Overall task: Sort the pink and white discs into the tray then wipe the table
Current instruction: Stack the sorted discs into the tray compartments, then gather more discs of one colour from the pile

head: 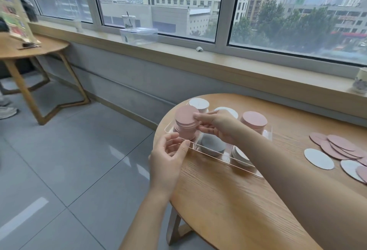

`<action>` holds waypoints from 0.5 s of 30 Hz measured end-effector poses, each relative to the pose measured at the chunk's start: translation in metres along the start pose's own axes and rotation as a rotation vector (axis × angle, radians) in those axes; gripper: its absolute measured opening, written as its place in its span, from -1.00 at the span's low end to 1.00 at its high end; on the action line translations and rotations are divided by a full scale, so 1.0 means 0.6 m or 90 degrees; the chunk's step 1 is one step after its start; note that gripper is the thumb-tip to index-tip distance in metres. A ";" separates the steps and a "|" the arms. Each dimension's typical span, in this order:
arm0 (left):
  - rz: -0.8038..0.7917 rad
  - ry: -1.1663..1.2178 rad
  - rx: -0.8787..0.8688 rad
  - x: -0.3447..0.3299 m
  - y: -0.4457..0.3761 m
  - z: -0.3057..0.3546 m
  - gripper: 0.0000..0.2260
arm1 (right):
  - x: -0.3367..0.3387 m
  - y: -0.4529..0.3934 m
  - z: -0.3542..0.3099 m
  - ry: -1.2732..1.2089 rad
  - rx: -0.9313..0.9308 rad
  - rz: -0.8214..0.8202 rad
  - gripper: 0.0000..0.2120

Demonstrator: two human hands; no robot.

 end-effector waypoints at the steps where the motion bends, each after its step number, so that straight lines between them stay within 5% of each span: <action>1: 0.001 -0.003 0.002 0.000 -0.001 -0.001 -0.78 | -0.002 -0.004 0.000 0.006 -0.001 -0.006 -0.74; 6: 0.004 -0.015 0.008 0.002 0.001 -0.004 -0.79 | -0.005 -0.015 0.003 0.084 0.015 -0.018 -0.77; 11: 0.012 -0.038 0.003 0.006 0.007 -0.003 -0.81 | -0.006 -0.022 0.009 0.348 0.124 0.049 -0.71; 15: 0.018 -0.042 0.007 0.004 0.006 -0.004 -0.81 | -0.002 -0.023 0.012 0.377 0.089 0.031 -0.64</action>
Point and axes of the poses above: each hand's wrist, its own y-axis away from the middle knuckle, its own x-axis out of the back of the hand, z = x × y, the point moved 1 cm from there along -y, towards the middle knuckle, and after that the axes turned 11 degrees about x, right-handed, at the moved point
